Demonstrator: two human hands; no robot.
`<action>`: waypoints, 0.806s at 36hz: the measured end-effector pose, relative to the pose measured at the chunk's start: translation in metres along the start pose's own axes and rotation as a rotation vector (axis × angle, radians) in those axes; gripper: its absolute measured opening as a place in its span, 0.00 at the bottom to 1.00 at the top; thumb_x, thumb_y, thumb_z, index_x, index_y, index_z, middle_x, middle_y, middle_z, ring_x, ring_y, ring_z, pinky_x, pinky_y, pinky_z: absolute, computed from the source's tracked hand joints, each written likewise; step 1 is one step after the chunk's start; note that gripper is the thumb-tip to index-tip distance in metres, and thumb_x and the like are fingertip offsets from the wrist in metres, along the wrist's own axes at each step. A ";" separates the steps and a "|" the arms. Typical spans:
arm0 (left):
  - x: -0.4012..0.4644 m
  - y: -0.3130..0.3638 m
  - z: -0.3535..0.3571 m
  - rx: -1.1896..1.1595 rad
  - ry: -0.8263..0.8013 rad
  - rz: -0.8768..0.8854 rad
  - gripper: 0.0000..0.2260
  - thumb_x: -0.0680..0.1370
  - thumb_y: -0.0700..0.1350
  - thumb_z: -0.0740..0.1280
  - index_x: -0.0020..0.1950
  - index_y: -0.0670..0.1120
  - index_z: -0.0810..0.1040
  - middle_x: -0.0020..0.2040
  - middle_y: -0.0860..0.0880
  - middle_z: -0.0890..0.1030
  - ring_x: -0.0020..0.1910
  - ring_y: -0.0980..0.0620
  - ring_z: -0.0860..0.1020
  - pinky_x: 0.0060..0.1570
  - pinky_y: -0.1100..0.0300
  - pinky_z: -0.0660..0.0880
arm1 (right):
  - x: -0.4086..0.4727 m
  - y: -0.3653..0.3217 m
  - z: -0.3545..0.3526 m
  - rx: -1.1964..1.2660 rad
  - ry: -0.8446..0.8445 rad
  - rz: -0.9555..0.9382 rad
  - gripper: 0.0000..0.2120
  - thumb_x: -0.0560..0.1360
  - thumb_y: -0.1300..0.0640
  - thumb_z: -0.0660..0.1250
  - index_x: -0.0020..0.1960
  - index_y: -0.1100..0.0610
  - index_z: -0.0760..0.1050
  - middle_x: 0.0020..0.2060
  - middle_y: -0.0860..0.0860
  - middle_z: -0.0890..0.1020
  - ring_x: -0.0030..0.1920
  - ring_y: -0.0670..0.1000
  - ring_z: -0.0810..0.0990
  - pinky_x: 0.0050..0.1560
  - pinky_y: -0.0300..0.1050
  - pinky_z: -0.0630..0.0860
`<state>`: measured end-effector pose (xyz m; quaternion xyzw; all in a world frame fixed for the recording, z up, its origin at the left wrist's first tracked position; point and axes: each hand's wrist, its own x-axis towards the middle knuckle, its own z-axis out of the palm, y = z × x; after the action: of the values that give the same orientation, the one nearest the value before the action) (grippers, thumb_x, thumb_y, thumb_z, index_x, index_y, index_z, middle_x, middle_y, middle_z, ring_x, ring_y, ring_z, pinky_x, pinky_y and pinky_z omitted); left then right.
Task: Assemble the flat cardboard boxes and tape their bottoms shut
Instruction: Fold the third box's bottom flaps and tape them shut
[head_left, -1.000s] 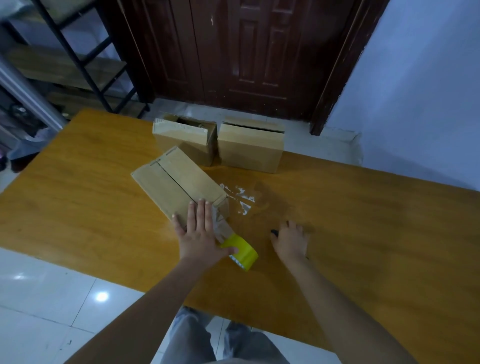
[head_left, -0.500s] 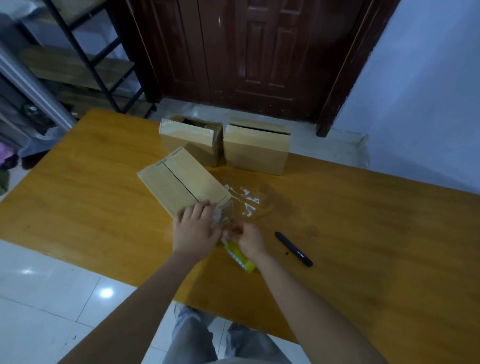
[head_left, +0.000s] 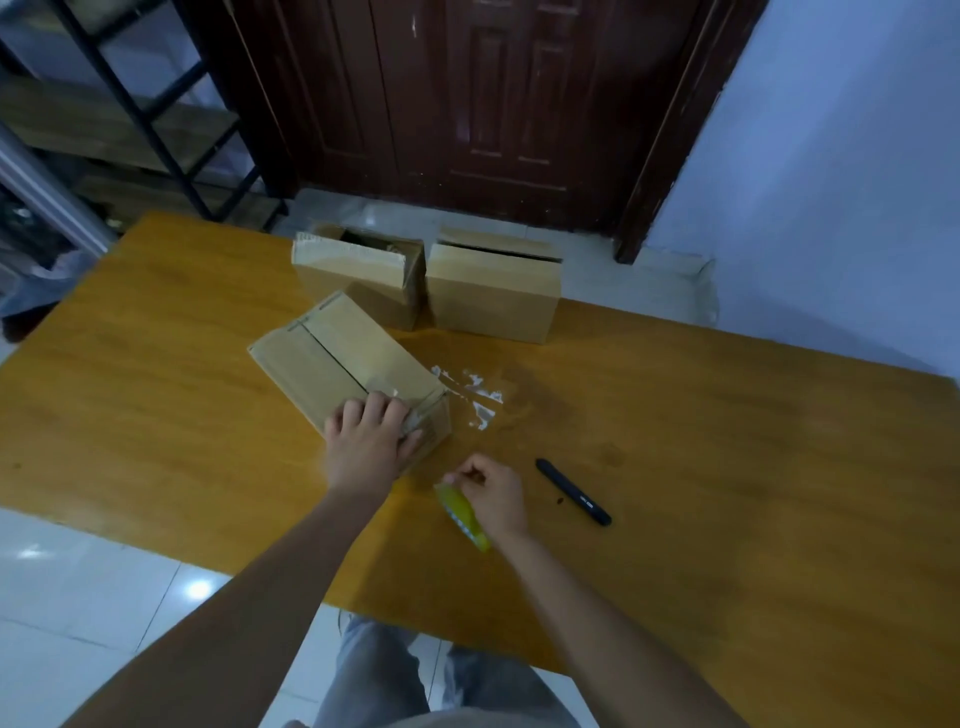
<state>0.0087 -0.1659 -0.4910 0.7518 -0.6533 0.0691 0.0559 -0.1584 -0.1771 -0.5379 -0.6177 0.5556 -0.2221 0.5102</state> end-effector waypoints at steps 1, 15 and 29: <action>0.000 0.000 0.000 0.014 -0.004 0.009 0.15 0.70 0.51 0.74 0.49 0.43 0.78 0.47 0.43 0.77 0.44 0.39 0.74 0.44 0.46 0.71 | -0.002 0.001 -0.001 0.020 0.009 0.003 0.13 0.73 0.54 0.71 0.32 0.51 0.72 0.27 0.40 0.75 0.31 0.40 0.72 0.34 0.37 0.64; 0.003 -0.016 -0.015 -0.064 -0.322 0.183 0.26 0.75 0.51 0.69 0.70 0.44 0.68 0.76 0.39 0.58 0.75 0.37 0.54 0.71 0.43 0.56 | 0.009 -0.020 -0.004 0.036 0.015 0.145 0.13 0.74 0.51 0.70 0.33 0.51 0.72 0.31 0.47 0.77 0.32 0.43 0.73 0.36 0.38 0.68; 0.040 -0.071 -0.046 0.164 -0.506 0.758 0.44 0.73 0.67 0.60 0.78 0.50 0.41 0.77 0.48 0.42 0.71 0.43 0.53 0.70 0.51 0.59 | 0.032 -0.053 -0.029 0.255 0.383 0.327 0.15 0.74 0.57 0.70 0.29 0.54 0.75 0.31 0.50 0.80 0.36 0.49 0.76 0.45 0.46 0.71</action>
<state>0.0827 -0.1871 -0.4377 0.4553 -0.8675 -0.0495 -0.1941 -0.1496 -0.2250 -0.4892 -0.3975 0.7017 -0.3178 0.4986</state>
